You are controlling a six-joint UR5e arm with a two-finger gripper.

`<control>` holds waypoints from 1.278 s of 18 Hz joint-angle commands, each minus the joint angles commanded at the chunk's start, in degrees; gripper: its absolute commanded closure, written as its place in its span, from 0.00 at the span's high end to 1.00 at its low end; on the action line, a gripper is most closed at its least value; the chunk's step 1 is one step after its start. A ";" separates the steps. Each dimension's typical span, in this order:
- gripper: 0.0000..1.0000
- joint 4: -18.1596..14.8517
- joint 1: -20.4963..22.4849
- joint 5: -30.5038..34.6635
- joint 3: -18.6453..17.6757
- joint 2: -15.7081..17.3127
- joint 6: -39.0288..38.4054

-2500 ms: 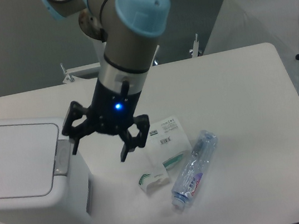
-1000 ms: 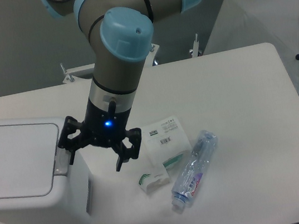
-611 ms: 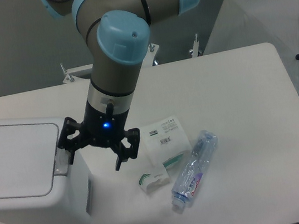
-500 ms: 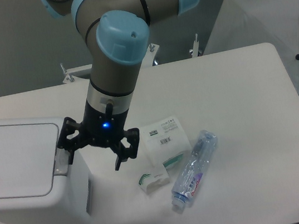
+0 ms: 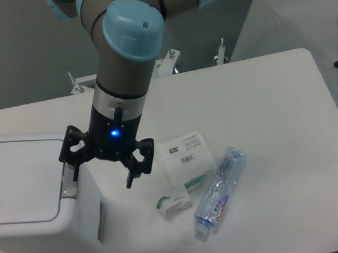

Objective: Open the trash can
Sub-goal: 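Lift the gripper to swing the bin lid open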

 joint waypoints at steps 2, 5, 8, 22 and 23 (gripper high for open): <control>1.00 0.09 -0.36 0.00 -0.35 -0.18 -2.29; 1.00 0.09 -0.36 0.00 -0.35 -0.26 -2.47; 1.00 0.26 -0.36 0.09 -0.26 -0.27 -2.21; 1.00 0.35 -0.36 1.32 -0.09 -1.06 -1.86; 1.00 0.27 -0.36 1.32 0.00 -1.06 -1.86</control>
